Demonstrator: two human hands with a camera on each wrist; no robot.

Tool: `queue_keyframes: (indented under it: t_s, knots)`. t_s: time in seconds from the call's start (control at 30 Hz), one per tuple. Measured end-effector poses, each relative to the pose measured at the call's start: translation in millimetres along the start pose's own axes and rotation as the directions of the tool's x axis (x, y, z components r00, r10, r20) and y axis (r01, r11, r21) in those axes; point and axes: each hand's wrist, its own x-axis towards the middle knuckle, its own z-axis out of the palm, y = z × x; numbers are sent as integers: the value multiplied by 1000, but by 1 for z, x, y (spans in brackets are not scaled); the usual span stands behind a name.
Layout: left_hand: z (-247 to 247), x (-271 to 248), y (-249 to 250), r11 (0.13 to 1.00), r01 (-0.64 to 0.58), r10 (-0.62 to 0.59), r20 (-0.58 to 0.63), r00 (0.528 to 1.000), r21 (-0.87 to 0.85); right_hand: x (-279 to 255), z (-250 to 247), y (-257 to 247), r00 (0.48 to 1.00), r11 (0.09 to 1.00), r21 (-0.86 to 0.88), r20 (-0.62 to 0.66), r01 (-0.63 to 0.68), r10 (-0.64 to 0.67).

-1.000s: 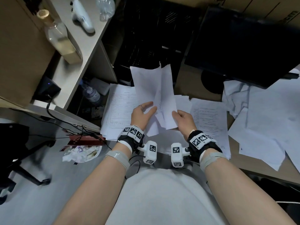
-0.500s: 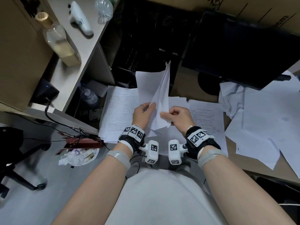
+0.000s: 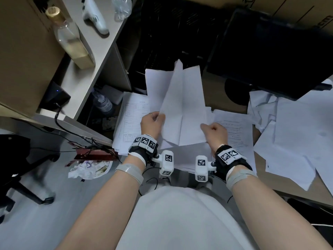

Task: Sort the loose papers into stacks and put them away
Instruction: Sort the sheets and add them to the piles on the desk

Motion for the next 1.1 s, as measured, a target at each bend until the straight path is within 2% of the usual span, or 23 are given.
queue_keyframes:
  t_s: [0.1, 0.2, 0.3, 0.37, 0.5, 0.57, 0.63, 0.7, 0.73, 0.8, 0.9, 1.0, 1.1]
  knots:
    - [2, -5, -12, 999, 40, -41, -35, 999, -37, 3, -4, 31, 992, 989, -80, -26, -124, 123]
    - [3, -11, -20, 998, 70, -70, -61, 996, -3, 4, 4, 52, 982, 974, -124, -34, -190, 187]
    - [-4, -11, -26, 985, 72, -53, -126, 991, 157, 4, 7, 67, 960, 930, -245, -23, -275, 278]
    - [-10, -10, -29, 979, 75, -45, -153, 987, 190, 4, 5, 78, 933, 883, -313, -30, -350, 359]
    - [-13, -11, -30, 982, 104, -90, -94, 991, 157, 2, 5, 98, 884, 854, -300, 64, -425, 462]
    - [-10, -15, -30, 987, 69, -61, -57, 997, 147, 2, 9, 101, 876, 840, -326, 66, -434, 478]
    - [-7, -18, -31, 991, 32, -31, -15, 999, 129, 2, 15, 100, 889, 850, -303, 17, -432, 458]
    - [-5, -17, -31, 995, 25, -25, -5, 1000, 99, 1, 19, 86, 927, 898, -240, -23, -369, 374]
    - [-3, -16, -31, 996, 37, -37, -5, 999, 87, 0, 19, 75, 952, 933, -197, -8, -302, 307]
    - [0, -15, -28, 997, 45, -46, 10, 999, 55, 1, 21, 50, 975, 983, -47, 125, -177, 182]
    - [6, -16, -24, 997, 69, -70, 42, 997, 34, 0, 24, 4, 918, 967, 176, 381, -185, 106]
    - [9, -16, -17, 996, 92, -91, 89, 992, -14, 4, 27, -20, 897, 973, 192, 442, -130, 32]
    - [9, -14, -17, 993, 108, -101, 134, 986, -46, 6, 27, -21, 880, 981, 157, 474, -112, 24]
